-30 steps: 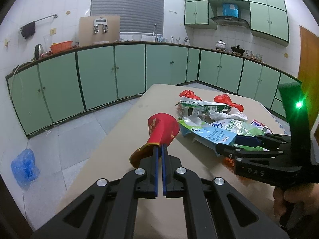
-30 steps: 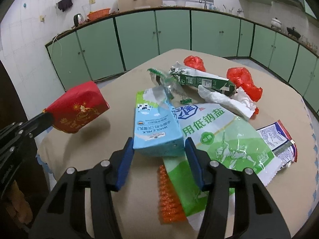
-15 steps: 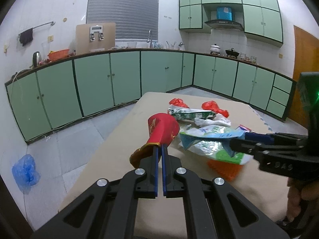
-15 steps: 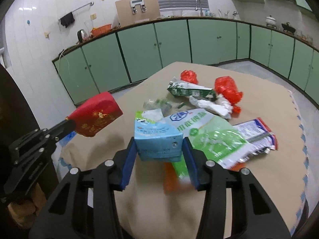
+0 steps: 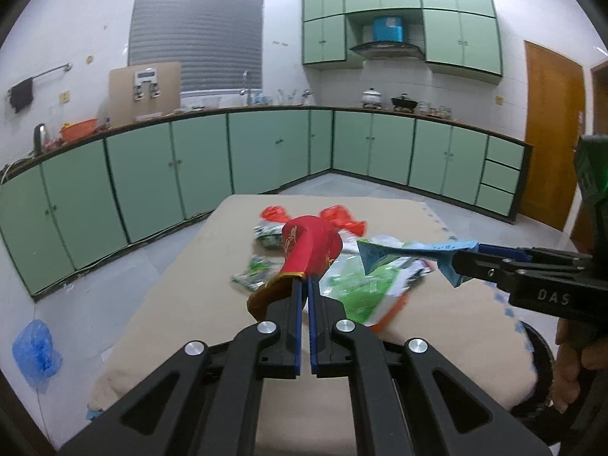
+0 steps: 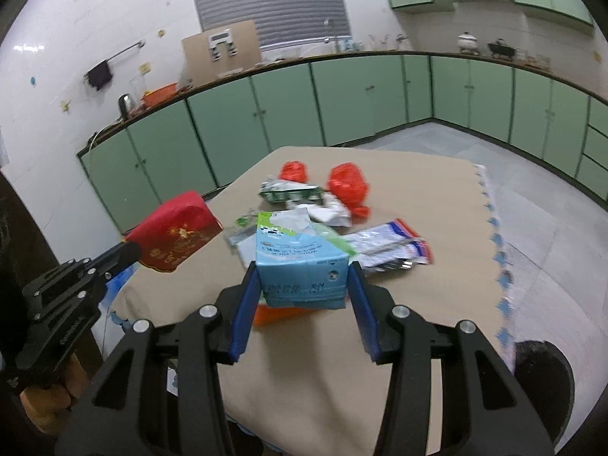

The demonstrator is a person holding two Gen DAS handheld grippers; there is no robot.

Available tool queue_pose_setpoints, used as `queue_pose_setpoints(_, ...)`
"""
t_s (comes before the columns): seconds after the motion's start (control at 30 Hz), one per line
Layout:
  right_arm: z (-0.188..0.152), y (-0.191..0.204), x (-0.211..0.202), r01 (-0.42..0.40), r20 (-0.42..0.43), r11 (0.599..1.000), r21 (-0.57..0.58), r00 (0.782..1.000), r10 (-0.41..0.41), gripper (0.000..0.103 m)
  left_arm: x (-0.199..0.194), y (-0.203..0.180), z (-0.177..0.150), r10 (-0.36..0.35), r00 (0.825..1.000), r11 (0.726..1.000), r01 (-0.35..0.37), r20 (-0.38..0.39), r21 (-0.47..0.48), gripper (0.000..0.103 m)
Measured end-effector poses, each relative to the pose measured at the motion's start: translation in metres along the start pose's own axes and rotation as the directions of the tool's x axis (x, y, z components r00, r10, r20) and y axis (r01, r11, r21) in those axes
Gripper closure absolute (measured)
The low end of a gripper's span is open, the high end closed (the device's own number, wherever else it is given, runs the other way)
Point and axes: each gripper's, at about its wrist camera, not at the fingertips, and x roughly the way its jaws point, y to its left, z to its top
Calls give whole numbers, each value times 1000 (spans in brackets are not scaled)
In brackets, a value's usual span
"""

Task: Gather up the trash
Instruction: 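Carry the carton and packet to the black bin and release both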

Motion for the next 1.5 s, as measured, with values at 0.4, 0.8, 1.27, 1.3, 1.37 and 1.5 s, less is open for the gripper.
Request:
queue_pose_setpoints(0.4,-30,-87,-69,169,34,979,113,984,-173,58,-7,-91,21,-166,986,983,163,25,86,100)
queue_pose_setpoints(0.8,-101,-201,-133,379,-38,877,296,922,-385,58,16,-229,13,-409,910,886,414,-69,210,100)
queue_pose_setpoints(1.27,-178,-293,-138,505,-226,735,452,862,-453,56,77,-359,-53,-531,801,760,595,-277,263,100)
queue_pose_setpoints(1.3,-180,-295,-138,510,-229,731,453,859,-457,54,84,-365,-58,-529,796,756,599,-293,263,99)
queue_pose_setpoints(1.37,-184,-298,-137,511,-228,726,460,858,-460,48,97,-374,-65,-520,795,754,599,-313,270,96)
queue_pose_setpoints(1.5,-182,-302,-136,501,-226,725,472,864,-450,48,111,-388,-76,-508,792,749,600,-339,281,88)
